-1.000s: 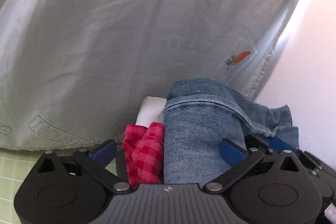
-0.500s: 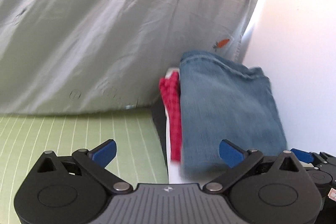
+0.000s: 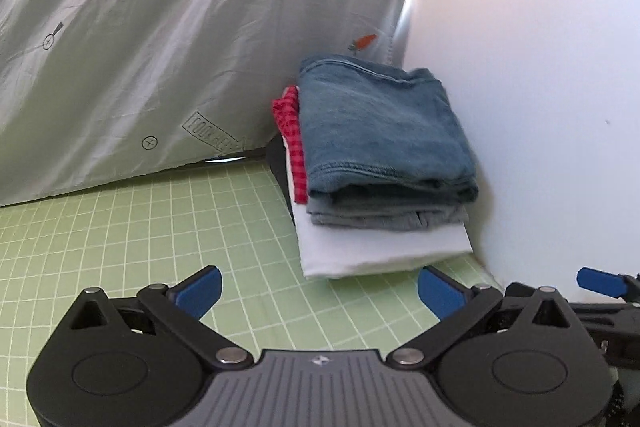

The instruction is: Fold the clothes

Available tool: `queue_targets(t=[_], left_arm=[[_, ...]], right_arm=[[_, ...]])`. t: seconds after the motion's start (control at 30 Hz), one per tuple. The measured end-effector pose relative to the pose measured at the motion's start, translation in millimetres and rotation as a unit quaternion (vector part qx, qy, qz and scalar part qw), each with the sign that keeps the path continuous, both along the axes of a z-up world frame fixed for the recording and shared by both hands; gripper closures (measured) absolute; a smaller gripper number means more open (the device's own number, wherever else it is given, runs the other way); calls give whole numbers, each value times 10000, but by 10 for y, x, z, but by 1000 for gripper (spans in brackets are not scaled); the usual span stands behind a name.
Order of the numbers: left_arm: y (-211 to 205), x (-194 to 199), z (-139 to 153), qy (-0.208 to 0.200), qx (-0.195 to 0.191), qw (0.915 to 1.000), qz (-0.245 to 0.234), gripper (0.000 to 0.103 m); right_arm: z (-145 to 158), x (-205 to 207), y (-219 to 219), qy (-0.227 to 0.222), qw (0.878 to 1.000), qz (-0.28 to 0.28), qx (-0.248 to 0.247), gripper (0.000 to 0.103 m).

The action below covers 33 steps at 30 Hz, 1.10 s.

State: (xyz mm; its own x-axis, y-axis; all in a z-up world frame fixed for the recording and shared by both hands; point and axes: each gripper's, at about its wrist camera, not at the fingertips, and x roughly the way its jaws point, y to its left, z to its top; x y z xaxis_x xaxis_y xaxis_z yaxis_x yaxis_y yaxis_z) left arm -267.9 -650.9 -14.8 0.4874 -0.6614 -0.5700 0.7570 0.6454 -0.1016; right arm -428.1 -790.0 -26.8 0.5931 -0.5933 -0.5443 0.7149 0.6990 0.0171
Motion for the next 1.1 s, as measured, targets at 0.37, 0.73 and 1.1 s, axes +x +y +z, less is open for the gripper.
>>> queue_targets(t=[0.37, 0.73, 1.1], left_arm=[[219, -215, -67, 49, 38, 9999, -88, 0], [399, -352, -102, 90, 73, 9999, -120, 0], [480, -370, -97, 110, 81, 9998, -169, 0]], right_arm=[[-60, -315, 298, 148, 9997, -165, 64, 1], [-82, -427, 435, 132, 9997, -112, 162, 1], [-75, -461, 509, 67, 9997, -139, 188, 1]])
